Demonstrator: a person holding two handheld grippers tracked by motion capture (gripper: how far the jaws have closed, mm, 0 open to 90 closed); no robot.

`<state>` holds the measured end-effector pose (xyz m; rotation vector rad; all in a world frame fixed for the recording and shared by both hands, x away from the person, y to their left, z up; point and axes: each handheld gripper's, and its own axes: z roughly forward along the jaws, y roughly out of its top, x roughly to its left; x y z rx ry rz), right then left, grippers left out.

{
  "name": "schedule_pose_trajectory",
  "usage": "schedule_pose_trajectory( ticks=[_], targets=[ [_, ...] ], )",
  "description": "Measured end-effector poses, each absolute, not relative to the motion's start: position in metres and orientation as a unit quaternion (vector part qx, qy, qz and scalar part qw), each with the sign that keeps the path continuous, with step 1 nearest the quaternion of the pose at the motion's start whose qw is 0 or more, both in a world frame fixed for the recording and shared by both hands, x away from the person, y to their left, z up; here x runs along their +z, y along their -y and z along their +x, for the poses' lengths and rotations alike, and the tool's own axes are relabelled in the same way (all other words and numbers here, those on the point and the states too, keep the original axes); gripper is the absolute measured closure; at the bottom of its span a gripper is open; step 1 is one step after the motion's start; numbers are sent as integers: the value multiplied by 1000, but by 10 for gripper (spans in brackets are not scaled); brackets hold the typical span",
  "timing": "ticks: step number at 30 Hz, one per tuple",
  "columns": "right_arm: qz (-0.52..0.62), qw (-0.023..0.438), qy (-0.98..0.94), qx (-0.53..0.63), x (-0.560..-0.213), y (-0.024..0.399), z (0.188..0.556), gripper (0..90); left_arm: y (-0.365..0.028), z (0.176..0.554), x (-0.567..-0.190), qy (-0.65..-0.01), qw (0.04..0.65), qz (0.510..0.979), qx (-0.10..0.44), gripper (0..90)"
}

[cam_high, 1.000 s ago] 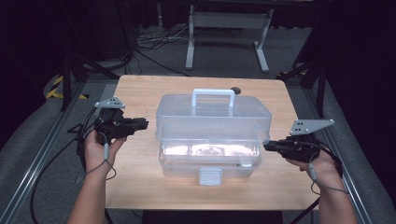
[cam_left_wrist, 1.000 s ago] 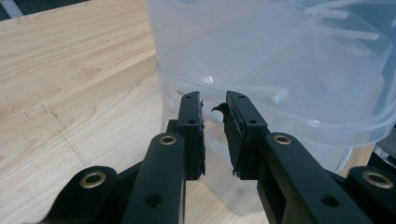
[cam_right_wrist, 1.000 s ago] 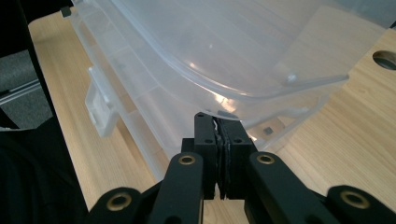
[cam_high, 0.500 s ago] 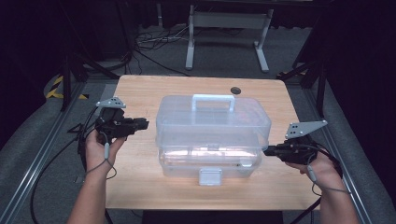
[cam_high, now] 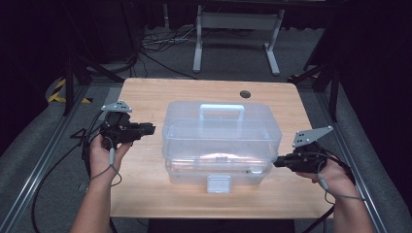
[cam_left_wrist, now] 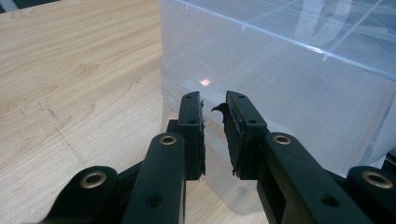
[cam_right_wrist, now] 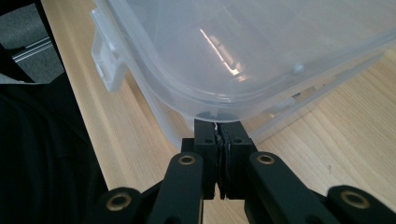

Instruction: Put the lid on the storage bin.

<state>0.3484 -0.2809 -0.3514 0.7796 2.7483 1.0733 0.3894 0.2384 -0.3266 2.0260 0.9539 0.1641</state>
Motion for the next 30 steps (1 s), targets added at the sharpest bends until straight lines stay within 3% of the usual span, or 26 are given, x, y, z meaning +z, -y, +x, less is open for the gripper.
schedule_pose_trajectory(
  ticks=[30],
  targets=[
    [247,22,-922,297,-366,276,351,868,-238,393,-329,-385,430,814,61,770]
  ],
)
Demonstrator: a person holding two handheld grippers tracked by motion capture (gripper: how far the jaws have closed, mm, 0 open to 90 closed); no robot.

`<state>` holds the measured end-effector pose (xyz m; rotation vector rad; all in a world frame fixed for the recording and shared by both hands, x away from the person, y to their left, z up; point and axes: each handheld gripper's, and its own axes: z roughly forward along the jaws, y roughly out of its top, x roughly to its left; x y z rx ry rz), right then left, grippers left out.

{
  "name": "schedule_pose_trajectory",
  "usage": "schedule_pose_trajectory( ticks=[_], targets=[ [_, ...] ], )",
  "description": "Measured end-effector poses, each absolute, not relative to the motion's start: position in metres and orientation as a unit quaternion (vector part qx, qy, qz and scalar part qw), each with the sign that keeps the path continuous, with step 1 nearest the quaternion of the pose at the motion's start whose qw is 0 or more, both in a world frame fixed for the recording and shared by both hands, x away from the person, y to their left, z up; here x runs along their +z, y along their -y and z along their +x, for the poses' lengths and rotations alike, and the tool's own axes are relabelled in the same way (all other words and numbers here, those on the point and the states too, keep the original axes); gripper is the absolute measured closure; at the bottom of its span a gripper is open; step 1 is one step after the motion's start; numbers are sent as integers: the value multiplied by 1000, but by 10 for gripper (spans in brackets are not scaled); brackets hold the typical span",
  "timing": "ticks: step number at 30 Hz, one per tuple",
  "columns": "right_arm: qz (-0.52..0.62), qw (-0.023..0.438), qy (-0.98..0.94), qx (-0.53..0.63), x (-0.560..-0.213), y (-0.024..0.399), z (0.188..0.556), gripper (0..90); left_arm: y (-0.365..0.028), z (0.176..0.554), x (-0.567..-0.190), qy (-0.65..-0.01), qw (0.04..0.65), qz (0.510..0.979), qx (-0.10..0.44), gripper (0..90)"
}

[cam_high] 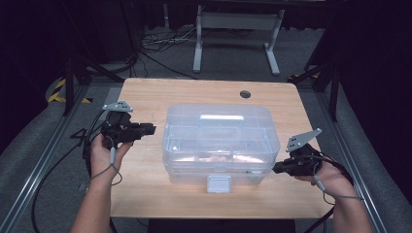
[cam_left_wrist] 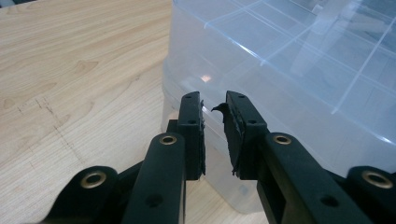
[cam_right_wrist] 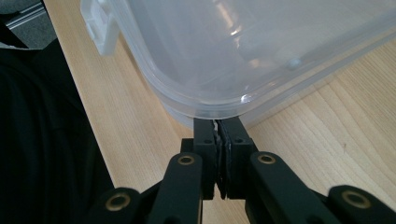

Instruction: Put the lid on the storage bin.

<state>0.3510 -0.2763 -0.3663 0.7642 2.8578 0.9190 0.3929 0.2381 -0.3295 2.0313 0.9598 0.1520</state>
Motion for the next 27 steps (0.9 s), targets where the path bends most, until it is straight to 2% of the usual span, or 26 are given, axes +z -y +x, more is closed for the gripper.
schedule_pose_trajectory(
  ticks=[27],
  targets=[
    [254,10,-924,286,-373,282,350,847,-237,398,-331,-383,430,815,57,767]
  ],
)
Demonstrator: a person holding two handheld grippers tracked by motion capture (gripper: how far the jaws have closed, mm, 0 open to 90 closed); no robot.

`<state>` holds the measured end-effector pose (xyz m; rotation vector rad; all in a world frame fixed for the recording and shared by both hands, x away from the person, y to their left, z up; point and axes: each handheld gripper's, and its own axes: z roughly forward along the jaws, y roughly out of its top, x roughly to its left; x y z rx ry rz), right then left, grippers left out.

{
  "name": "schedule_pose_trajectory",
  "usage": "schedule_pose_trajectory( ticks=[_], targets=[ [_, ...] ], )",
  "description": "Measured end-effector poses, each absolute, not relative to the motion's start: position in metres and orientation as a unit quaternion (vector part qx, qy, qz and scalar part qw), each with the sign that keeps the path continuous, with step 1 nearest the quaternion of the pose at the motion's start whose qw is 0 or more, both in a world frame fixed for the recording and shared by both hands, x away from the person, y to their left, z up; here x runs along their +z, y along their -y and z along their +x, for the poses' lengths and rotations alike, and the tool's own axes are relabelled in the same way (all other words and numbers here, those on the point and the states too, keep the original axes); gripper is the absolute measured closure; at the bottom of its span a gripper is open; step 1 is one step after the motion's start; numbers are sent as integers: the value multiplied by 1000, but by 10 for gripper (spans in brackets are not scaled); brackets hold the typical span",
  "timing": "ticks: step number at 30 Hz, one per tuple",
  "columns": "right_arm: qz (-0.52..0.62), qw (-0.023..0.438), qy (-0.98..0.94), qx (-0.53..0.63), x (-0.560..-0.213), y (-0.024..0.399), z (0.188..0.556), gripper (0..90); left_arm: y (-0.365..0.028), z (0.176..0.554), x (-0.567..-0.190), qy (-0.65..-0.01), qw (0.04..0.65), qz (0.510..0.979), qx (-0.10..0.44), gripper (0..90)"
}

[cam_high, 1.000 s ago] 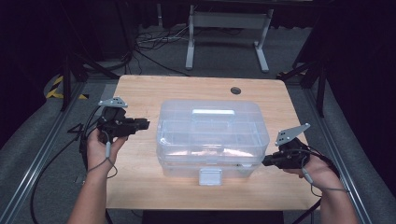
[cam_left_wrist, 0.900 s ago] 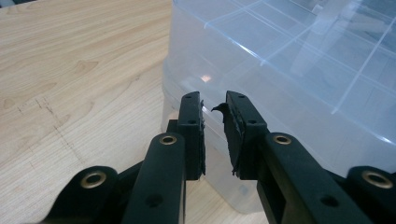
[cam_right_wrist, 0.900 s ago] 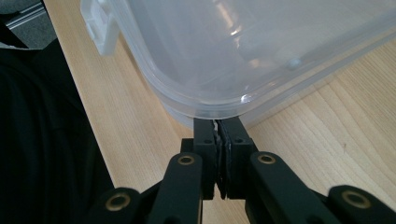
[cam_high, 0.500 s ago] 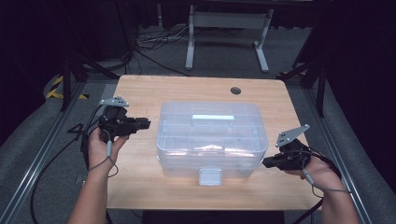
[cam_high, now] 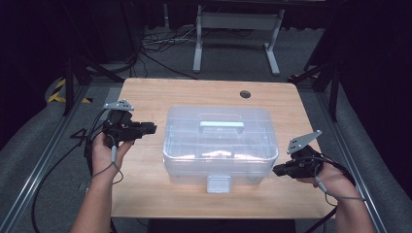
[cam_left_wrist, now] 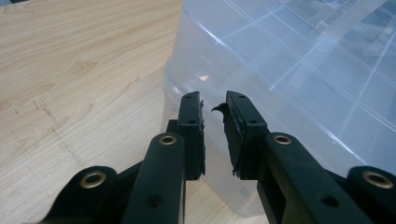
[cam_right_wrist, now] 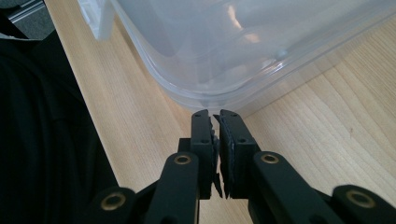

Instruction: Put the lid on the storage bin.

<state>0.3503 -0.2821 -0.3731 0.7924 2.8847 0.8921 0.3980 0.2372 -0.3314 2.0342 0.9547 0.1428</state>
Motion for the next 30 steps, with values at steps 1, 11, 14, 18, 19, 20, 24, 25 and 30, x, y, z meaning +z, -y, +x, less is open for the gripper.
schedule_pose_trajectory(
  ticks=[1,11,14,18,19,20,24,25,30],
  targets=[
    [252,11,-924,287,-373,283,351,845,-237,398,-331,-383,430,816,57,760],
    [245,8,-919,308,-365,288,350,831,-239,396,-334,-391,431,811,61,696],
    [242,11,-918,314,-363,290,350,819,-241,395,-333,-393,433,809,64,649],
    [251,25,-905,342,-352,299,349,794,-243,392,-336,-402,432,805,66,594],
    [252,30,-901,351,-348,301,349,786,-243,392,-337,-401,432,805,67,583],
    [252,36,-897,360,-345,303,349,777,-245,389,-338,-405,430,804,68,575],
    [255,64,-877,402,-331,308,353,712,-253,382,-340,-415,428,800,72,550],
    [257,71,-871,412,-329,309,354,693,-255,380,-340,-417,427,799,76,542],
    [274,111,-836,462,-321,315,364,590,-262,370,-341,-428,428,792,83,523]
  ],
)
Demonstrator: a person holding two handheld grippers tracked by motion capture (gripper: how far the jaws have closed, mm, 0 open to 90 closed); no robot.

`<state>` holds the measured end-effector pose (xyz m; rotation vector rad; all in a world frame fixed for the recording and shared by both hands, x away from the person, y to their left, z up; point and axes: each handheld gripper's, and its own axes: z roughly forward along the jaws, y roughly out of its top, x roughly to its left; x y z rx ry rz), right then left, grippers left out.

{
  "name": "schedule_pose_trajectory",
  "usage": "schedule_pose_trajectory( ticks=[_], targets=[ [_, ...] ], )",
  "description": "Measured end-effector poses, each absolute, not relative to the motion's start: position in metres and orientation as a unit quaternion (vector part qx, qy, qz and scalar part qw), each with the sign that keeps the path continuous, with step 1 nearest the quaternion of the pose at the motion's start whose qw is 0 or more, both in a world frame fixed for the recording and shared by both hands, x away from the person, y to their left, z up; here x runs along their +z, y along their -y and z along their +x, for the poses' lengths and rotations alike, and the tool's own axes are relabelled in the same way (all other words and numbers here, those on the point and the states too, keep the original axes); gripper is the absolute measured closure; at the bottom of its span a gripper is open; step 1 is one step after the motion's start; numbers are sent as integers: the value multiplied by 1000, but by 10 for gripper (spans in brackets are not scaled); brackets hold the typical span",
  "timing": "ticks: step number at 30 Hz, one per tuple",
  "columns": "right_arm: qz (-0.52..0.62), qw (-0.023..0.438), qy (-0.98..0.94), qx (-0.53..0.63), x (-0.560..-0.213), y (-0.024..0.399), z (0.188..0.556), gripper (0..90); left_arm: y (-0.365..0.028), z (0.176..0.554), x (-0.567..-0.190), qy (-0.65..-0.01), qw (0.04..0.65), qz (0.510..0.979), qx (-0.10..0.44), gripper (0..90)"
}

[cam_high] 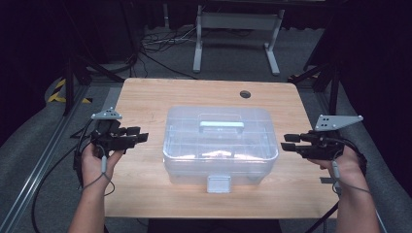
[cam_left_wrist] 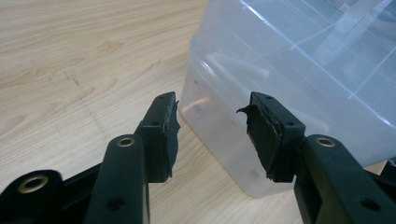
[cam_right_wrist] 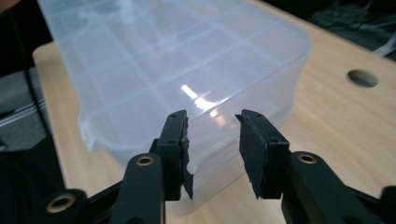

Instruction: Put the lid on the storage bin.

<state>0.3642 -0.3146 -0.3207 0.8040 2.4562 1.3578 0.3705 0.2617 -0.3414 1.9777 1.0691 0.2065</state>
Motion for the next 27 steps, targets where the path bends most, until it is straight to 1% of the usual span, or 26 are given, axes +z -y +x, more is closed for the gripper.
schedule_pose_trajectory(
  ticks=[1,3,5,6,8,14,20,22,25,27],
  targets=[
    [273,123,-830,470,-320,315,366,545,-262,370,-341,-428,428,792,83,521],
    [285,141,-813,487,-318,318,369,540,-264,368,-343,-431,425,791,84,521],
    [295,164,-800,496,-318,320,370,505,-264,367,-343,-433,424,791,86,519],
    [295,164,-800,496,-318,320,370,505,-264,367,-343,-433,424,791,86,515],
    [312,186,-790,495,-320,324,374,481,-265,367,-344,-433,426,789,88,509],
    [350,221,-767,491,-329,334,381,422,-264,370,-348,-436,421,790,93,490],
    [398,250,-756,455,-343,349,390,387,-266,374,-355,-438,420,789,95,460],
    [405,253,-755,449,-346,352,392,381,-266,375,-357,-439,421,788,97,456],
    [421,254,-755,434,-356,360,397,340,-268,378,-362,-433,422,790,106,428],
    [420,264,-759,421,-362,363,400,289,-269,380,-367,-432,425,789,98,414]
  ],
)
